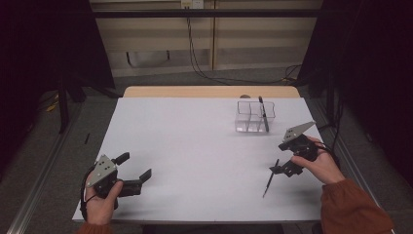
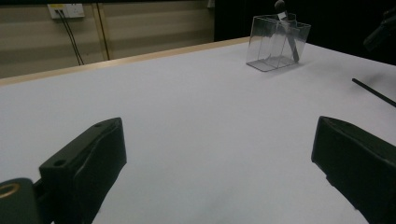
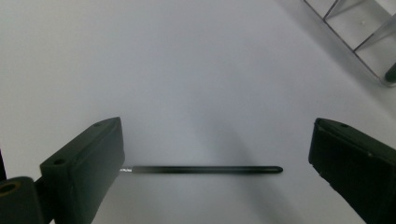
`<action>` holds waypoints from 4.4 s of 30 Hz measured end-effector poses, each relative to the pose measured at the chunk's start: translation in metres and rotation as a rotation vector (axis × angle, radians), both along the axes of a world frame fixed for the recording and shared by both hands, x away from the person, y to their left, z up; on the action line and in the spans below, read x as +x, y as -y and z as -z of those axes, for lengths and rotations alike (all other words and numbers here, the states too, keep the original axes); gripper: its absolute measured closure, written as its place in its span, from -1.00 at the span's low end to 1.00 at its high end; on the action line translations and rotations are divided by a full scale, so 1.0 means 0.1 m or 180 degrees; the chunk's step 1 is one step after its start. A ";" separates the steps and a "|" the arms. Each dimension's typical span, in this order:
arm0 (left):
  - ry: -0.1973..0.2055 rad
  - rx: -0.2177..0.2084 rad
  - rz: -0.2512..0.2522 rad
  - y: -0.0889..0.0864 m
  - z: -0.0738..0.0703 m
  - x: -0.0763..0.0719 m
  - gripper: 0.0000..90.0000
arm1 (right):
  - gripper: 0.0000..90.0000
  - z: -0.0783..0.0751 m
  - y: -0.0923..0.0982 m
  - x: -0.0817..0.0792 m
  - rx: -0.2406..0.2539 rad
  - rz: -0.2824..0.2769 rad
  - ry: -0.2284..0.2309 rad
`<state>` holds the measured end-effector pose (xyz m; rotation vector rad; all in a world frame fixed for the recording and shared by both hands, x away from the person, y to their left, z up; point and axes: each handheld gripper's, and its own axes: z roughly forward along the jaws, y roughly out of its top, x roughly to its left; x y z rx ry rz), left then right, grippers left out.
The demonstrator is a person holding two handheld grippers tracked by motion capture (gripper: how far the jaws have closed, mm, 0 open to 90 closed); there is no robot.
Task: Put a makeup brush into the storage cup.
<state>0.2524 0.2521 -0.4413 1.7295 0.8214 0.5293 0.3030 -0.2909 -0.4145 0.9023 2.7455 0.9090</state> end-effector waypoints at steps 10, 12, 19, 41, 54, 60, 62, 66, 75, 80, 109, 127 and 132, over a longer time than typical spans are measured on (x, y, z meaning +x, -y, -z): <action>-0.0006 0.0009 0.0011 0.00 0.00 0.00 -0.93 | -0.87 0.02 -0.04 -0.02 -0.0299 -0.0372 -0.0170; -0.0011 0.0006 0.0011 0.00 0.00 0.00 -0.93 | -0.87 0.04 -0.07 -0.02 -0.0360 -0.0440 -0.0198; -0.0012 0.0008 0.0002 0.00 0.00 0.00 -0.93 | -0.86 0.13 -0.18 -0.01 -0.0553 -0.0621 -0.0296; -0.0011 0.0027 0.0013 0.00 0.01 0.01 -0.93 | -0.82 0.33 -0.46 0.00 -0.1050 -0.1115 -0.0429; -0.0018 0.0015 0.0006 -0.01 0.01 0.01 -0.93 | -0.79 0.43 -0.52 -0.04 -0.1308 -0.1265 -0.0472; -0.0027 -0.0010 0.0033 -0.01 0.01 0.01 -0.93 | -0.59 0.41 -0.50 -0.01 -0.1253 -0.1198 -0.0450; -0.0023 0.0003 0.0022 -0.01 0.01 0.01 -0.93 | -0.53 0.41 -0.49 -0.01 -0.1223 -0.1179 -0.0447; -0.0027 -0.0002 0.0020 -0.01 0.01 0.01 -0.93 | -0.46 0.40 -0.51 0.01 -0.1282 -0.1192 -0.0456; -0.0017 0.0031 0.0038 -0.01 0.01 0.01 -0.94 | 0.04 0.35 -0.56 -0.04 -0.1322 -0.1293 -0.0458; -0.0022 0.0032 0.0032 -0.01 0.01 0.01 -0.94 | 0.24 0.33 -0.59 -0.04 -0.1367 -0.1337 -0.0491; 0.0011 0.0028 0.0059 0.00 0.00 0.02 -0.94 | 0.91 0.32 -0.59 0.00 -0.1316 -0.1246 -0.0617; 0.0006 0.0021 0.0063 0.00 0.00 0.01 -0.94 | 0.91 0.14 -0.39 0.03 -0.0790 -0.0778 -0.0390; 0.0011 0.0033 0.0076 0.00 0.01 0.01 -0.94 | 0.91 0.06 -0.32 0.06 -0.0529 -0.0616 -0.0190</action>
